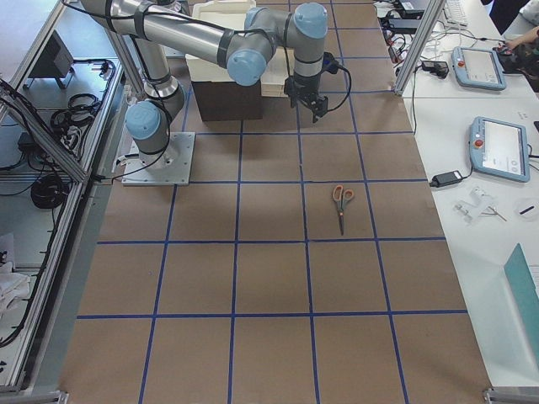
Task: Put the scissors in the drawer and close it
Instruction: 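Move the right gripper outward over the orange-and-grey scissors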
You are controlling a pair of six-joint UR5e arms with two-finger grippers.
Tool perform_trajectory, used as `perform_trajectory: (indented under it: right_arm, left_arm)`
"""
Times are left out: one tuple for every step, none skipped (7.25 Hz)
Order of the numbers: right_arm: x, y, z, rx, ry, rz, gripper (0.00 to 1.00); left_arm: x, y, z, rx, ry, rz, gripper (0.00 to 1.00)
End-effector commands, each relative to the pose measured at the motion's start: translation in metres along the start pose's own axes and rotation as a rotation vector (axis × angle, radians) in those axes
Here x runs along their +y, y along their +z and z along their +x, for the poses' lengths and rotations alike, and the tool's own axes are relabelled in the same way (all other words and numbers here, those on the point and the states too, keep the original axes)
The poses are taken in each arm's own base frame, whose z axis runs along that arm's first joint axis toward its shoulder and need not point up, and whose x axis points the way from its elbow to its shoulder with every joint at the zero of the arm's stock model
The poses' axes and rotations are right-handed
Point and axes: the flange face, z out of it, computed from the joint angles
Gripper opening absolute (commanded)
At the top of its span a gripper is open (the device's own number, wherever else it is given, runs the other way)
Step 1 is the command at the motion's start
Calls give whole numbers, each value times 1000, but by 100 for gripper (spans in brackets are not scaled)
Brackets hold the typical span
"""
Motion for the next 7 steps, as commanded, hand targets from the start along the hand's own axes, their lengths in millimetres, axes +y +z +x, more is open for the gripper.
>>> perform_trajectory:
  right_arm:
    - [33,46,64,23,-203,-2,100]
    - [46,68,86,29,-239,-30,100]
    - [50,84,106,28,-276,-35,100]
    - [57,101,126,11,-310,-31,100]
    - [61,119,145,22,-342,-29,100]
    - [65,134,156,31,-385,-28,99]
    - [65,146,164,49,-432,-28,99]
  left_arm:
    - [0,0,0,0,0,-1,100]
    - [0,0,0,0,0,-1,100]
    - [0,0,0,0,0,-1,100]
    - [0,0,0,0,0,-1,100]
    - [0,1,0,1,0,-4,100]
    - [0,1,0,1,0,-4,100]
    - [0,1,0,1,0,-4,100]
